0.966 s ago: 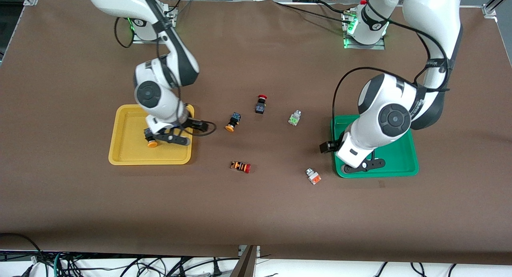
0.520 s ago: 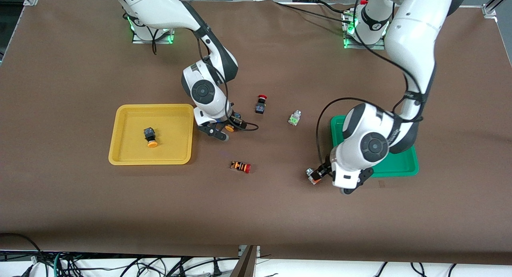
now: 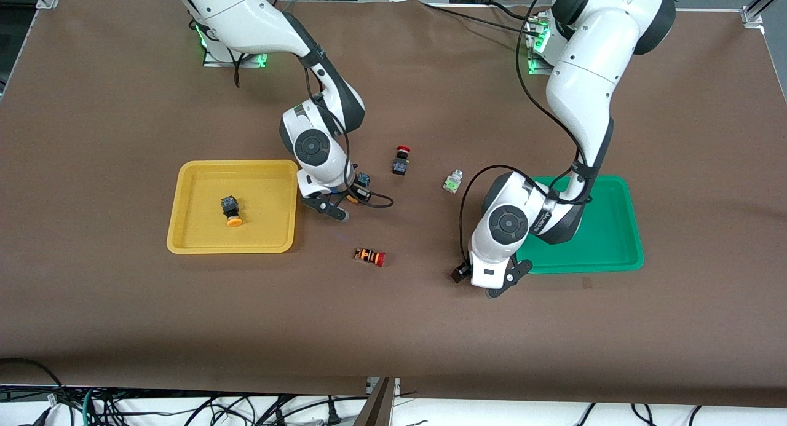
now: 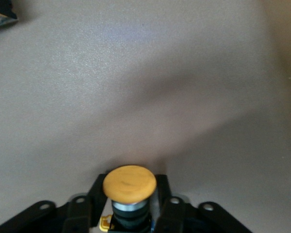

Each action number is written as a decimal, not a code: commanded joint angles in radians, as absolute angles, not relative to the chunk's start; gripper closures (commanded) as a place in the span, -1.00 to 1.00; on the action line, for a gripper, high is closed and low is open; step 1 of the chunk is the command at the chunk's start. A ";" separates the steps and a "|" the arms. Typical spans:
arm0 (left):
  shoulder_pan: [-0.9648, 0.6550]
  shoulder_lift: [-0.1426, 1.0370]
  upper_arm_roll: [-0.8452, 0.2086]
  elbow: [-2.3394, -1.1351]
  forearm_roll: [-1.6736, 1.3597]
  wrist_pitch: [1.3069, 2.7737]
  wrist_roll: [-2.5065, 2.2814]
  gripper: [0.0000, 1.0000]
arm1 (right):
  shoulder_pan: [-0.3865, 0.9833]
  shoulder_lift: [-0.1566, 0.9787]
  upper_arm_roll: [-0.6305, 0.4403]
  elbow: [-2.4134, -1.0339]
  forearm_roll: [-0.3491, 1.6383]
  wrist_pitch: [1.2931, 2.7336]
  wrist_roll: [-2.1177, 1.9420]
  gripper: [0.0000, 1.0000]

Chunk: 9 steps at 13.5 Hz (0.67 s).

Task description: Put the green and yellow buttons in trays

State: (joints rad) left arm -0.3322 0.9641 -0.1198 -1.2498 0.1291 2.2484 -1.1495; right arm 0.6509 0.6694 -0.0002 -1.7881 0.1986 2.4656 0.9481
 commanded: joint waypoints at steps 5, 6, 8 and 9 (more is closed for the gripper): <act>-0.331 0.994 -0.097 -1.216 0.178 2.243 -1.160 0.25 | 0.649 0.575 -0.139 -1.776 0.147 2.274 0.603 0.59; -0.331 0.994 -0.097 -1.213 0.178 2.243 -1.160 0.58 | 0.649 0.559 -0.194 -1.776 0.149 2.216 0.475 0.59; -0.331 0.983 -0.097 -1.212 0.183 2.237 -1.158 0.74 | 0.647 0.545 -0.294 -1.784 0.149 2.172 0.260 0.58; -0.331 0.971 -0.098 -1.204 0.180 2.229 -1.158 0.74 | 0.646 0.545 -0.322 -1.801 0.149 2.175 0.191 0.58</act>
